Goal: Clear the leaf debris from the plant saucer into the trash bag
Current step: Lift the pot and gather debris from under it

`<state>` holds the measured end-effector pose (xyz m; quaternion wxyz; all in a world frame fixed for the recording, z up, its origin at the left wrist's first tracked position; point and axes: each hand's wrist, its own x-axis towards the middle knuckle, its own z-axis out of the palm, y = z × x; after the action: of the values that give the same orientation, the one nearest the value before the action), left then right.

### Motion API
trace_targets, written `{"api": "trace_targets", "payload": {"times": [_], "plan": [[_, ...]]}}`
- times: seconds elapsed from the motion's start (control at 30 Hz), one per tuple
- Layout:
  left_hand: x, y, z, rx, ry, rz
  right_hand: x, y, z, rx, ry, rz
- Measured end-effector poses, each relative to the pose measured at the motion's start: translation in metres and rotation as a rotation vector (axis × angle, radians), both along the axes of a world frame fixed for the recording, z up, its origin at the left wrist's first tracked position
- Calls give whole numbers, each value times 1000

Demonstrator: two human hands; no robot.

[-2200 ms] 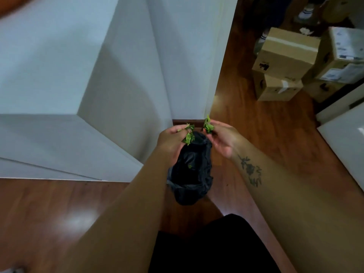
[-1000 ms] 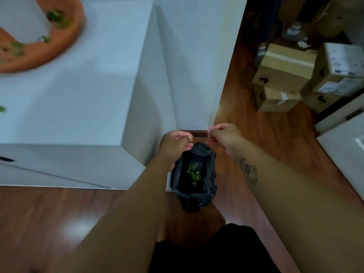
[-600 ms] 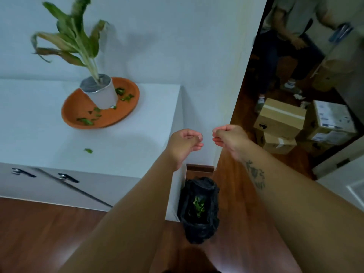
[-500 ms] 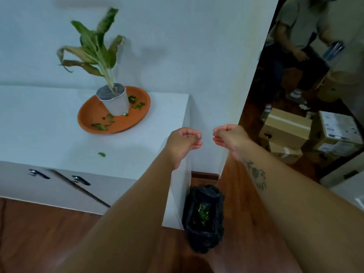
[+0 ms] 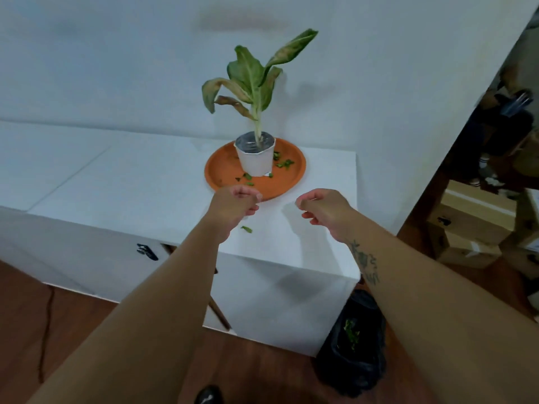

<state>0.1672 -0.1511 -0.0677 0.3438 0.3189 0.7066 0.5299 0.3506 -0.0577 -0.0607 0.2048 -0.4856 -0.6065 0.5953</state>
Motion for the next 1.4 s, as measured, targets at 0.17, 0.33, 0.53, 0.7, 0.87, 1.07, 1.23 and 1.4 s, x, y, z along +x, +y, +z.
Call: {"api": "trace_targets", "payload": {"times": [0.17,0.33,0.53,0.7,0.87,1.07,1.23,1.4], "plan": [[-80,-5,-6,-6,60,-15,-59,-32,-22,137,-243,226],[-118,12,-10,3,153,-90,-96,-53,-41,329,-419,288],[-145,31,-9,-1,389,-277,-110,-69,-45,415,-505,163],[-147,54,-13,-118,687,-461,-121,-49,-30,415,-461,31],[-136,78,-16,-255,708,-675,-131,-7,-13,604,-481,-131],[-131,96,-25,-321,947,-702,-140,62,-17,641,-543,87],[-138,97,-14,-225,579,-472,-134,97,-21,620,-454,328],[-125,119,6,0,377,-212,-132,136,-31,715,-623,380]]}}
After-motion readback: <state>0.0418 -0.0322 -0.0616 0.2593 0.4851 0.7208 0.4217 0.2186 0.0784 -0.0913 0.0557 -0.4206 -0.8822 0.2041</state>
